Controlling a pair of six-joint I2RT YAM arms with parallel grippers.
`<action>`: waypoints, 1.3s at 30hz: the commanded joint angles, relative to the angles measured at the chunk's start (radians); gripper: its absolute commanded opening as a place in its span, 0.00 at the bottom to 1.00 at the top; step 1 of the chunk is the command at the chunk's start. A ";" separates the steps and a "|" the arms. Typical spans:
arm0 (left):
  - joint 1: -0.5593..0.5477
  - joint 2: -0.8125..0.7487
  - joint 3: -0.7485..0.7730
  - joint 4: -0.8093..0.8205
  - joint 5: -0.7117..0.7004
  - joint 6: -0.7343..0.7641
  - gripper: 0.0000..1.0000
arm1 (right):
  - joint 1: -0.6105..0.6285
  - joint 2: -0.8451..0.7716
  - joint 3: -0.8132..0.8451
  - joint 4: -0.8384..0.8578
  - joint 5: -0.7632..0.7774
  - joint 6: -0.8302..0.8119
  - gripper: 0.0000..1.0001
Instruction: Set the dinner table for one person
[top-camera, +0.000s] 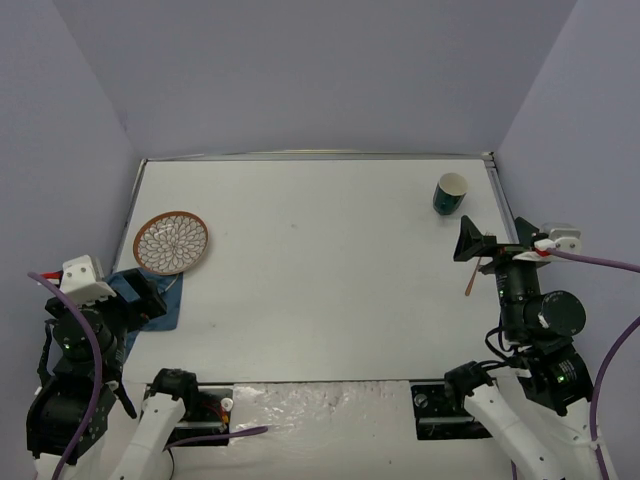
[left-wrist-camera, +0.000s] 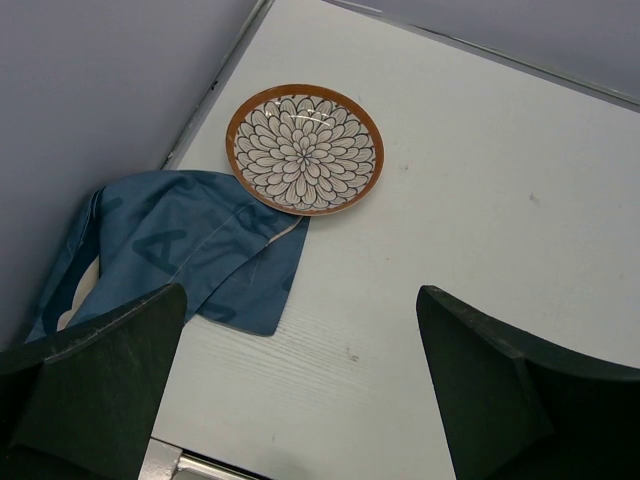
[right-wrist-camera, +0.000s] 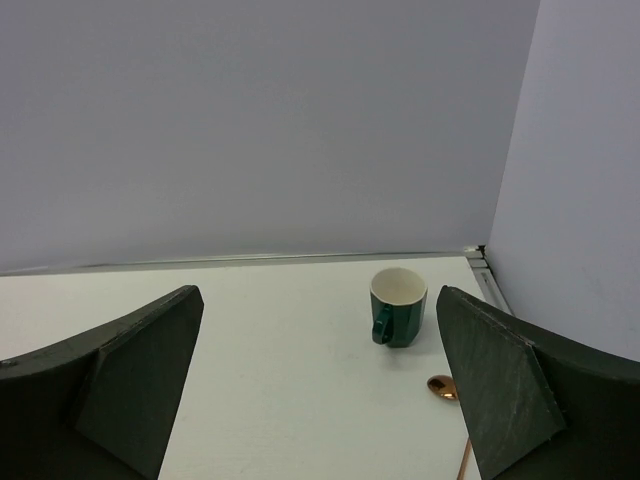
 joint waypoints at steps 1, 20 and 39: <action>-0.004 0.043 -0.002 0.027 -0.007 -0.028 0.97 | 0.005 0.045 0.005 0.092 -0.011 0.025 1.00; 0.011 0.390 -0.040 0.014 -0.327 -0.384 0.97 | 0.005 0.150 -0.035 0.010 -0.151 0.257 1.00; 0.483 0.857 -0.206 0.420 -0.022 -0.441 0.97 | 0.005 0.124 -0.073 -0.010 -0.252 0.266 1.00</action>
